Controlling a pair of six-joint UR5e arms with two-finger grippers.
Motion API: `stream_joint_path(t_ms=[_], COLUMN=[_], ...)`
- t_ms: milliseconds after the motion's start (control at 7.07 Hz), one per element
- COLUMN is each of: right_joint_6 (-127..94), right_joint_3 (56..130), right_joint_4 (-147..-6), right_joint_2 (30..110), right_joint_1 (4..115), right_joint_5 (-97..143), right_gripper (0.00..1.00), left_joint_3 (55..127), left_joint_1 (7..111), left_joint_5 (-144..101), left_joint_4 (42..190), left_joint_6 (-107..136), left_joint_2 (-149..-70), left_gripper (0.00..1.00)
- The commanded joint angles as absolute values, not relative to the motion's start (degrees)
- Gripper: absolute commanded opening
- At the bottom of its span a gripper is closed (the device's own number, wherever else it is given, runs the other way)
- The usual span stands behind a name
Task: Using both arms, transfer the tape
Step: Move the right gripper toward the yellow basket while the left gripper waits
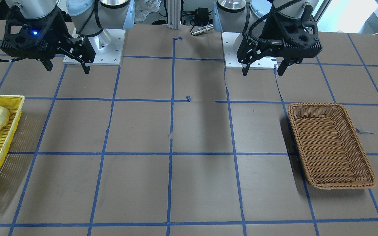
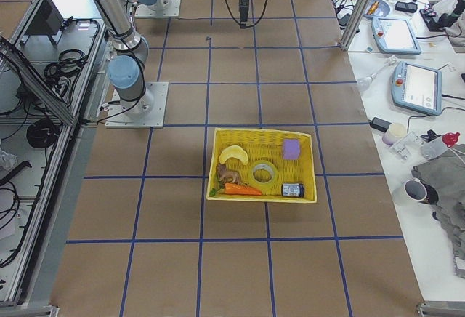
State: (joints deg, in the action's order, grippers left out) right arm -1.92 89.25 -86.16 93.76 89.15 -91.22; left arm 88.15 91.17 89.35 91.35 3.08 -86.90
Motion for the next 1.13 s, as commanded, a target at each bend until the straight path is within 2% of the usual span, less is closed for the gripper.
stream_joint_path(t_ms=[0, 990], right_joint_6=[-2.0, 0.3], right_joint_3=[88.4, 85.8], right_joint_4=[-84.7, -75.3], right_joint_2=[92.7, 94.7], right_joint_1=[89.3, 89.3], right_joint_5=[-90.7, -90.7], right_gripper=[1.00, 1.00], left_joint_3=[88.2, 88.1], left_joint_1=[90.8, 90.4], left_joint_5=[89.3, 89.0], left_joint_4=[91.3, 90.9], left_joint_6=[3.1, 1.9], left_joint_2=[-86.8, -86.4], left_gripper=[1.00, 1.00])
